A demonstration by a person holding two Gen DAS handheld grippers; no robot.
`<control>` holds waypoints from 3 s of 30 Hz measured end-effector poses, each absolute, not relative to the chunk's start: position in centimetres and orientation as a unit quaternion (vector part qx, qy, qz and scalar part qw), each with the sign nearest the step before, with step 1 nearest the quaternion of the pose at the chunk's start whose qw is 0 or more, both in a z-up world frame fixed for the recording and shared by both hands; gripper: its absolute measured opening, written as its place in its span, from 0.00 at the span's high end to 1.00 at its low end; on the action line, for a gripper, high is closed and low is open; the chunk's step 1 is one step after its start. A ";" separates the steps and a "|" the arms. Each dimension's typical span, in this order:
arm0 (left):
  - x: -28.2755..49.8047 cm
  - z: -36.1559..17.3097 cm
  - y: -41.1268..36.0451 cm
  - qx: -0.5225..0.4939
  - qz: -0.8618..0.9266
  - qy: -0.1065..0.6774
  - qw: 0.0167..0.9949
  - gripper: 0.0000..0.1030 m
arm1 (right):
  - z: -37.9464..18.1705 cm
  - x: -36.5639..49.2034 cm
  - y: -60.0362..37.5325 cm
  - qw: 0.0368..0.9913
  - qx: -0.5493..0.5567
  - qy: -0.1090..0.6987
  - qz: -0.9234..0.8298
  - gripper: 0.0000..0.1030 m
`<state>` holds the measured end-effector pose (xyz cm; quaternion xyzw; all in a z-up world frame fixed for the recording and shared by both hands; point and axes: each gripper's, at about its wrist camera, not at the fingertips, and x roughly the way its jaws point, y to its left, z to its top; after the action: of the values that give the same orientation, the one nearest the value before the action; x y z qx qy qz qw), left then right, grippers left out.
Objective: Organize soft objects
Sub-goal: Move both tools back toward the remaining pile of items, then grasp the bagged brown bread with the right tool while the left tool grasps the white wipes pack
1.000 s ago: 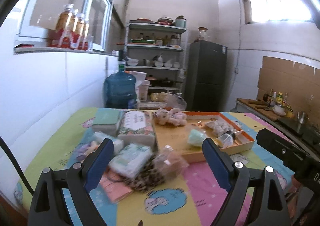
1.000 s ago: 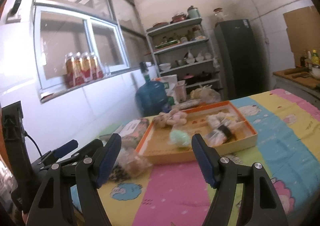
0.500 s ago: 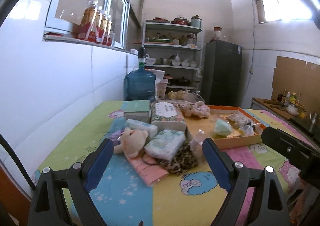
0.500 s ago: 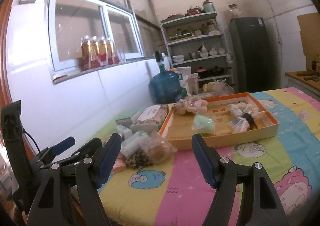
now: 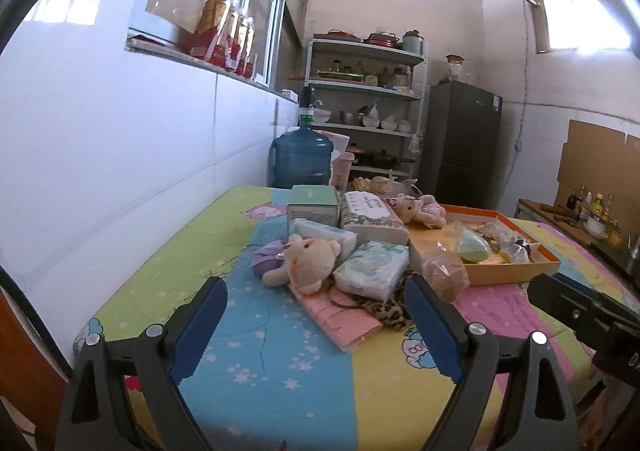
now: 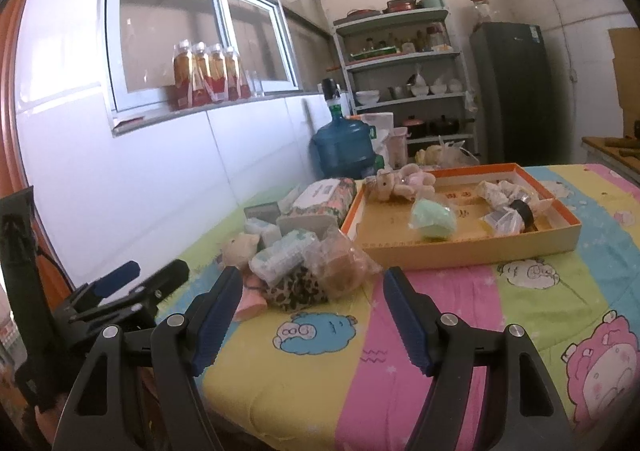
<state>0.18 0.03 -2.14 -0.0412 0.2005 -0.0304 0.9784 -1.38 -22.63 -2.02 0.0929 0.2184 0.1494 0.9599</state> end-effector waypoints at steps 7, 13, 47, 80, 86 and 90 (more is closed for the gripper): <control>0.1 -3.0 1.1 -0.041 -0.025 0.203 0.978 0.12 | -3.5 -0.1 -22.5 0.954 0.092 0.244 0.149 0.28; 0.7 -4.0 1.8 -0.048 -0.018 0.218 0.975 0.12 | -4.1 1.7 -21.8 0.951 0.083 0.254 0.156 0.28; 1.7 -5.8 4.3 -0.073 -0.019 0.231 0.970 0.12 | -5.7 9.2 -20.5 0.940 0.080 0.309 0.117 0.52; 14.0 -5.8 -4.8 0.015 -0.179 0.345 0.921 0.12 | -5.9 5.9 -27.0 0.941 0.145 0.283 0.119 0.52; 15.1 -6.9 -4.1 -0.020 -0.182 0.369 0.911 0.39 | -6.1 6.1 -26.6 0.938 0.146 0.287 0.125 0.52; 14.4 -6.5 -3.7 -0.030 -0.182 0.349 0.919 0.43 | -6.2 6.1 -26.6 0.938 0.147 0.287 0.127 0.52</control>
<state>14.38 -3.71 -6.55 -0.0305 0.3490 -0.1815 0.9189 6.07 -26.64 -6.15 0.1470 0.2867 0.1270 0.9381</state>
